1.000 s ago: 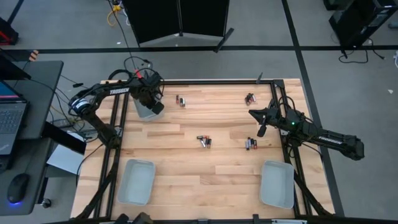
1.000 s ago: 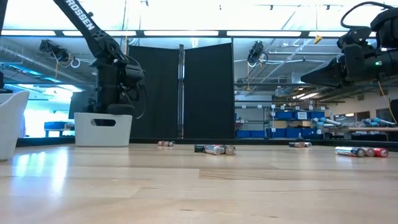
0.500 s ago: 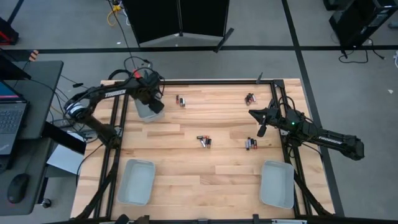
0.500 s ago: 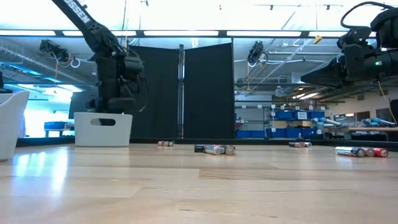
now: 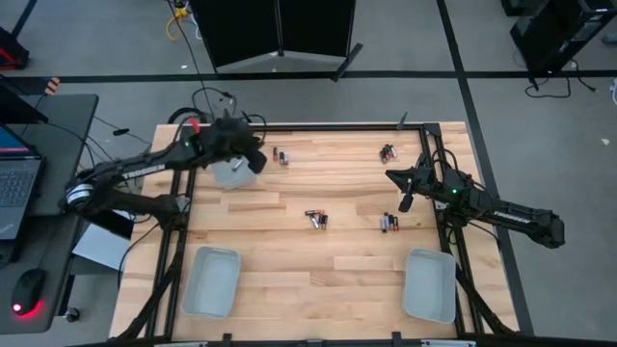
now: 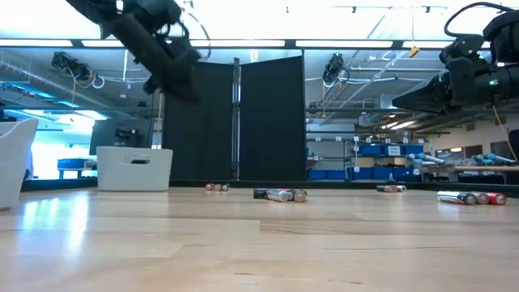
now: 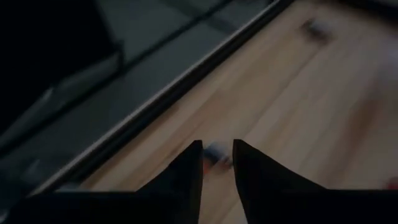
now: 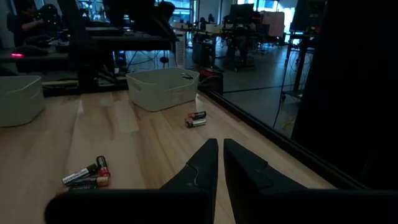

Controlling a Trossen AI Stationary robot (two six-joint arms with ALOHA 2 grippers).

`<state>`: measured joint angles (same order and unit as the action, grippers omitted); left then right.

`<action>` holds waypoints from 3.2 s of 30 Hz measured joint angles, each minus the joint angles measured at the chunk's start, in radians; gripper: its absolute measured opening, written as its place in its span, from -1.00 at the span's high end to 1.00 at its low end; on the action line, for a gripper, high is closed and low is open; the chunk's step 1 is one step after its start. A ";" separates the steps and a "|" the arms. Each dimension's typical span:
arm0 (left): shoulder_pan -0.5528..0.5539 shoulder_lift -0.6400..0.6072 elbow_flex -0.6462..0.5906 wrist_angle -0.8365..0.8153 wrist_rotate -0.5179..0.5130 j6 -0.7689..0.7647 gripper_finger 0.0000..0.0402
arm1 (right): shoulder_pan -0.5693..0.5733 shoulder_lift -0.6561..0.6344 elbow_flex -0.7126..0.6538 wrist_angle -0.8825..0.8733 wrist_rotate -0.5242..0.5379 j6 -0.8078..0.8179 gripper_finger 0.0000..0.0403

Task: Sort batteries
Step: Put the black-red battery into the bottom right gray bin

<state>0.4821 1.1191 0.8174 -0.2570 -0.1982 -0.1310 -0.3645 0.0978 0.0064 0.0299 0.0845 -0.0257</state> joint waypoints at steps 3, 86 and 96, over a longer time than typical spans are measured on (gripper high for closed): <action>-0.074 -0.005 -0.065 0.157 0.016 0.024 0.61 | 0.000 0.000 0.000 0.000 0.000 0.000 0.81; -0.218 0.224 -0.316 0.953 0.159 0.303 0.94 | 0.049 0.356 0.259 -0.235 -0.052 0.208 0.67; -0.218 0.224 -0.316 0.940 0.159 0.307 0.94 | 0.188 0.537 0.412 -0.463 -0.063 0.339 0.22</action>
<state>0.2638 1.3430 0.5018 0.6831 -0.0395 0.1757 -0.1764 0.6347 0.4187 -0.4328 0.0219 0.3135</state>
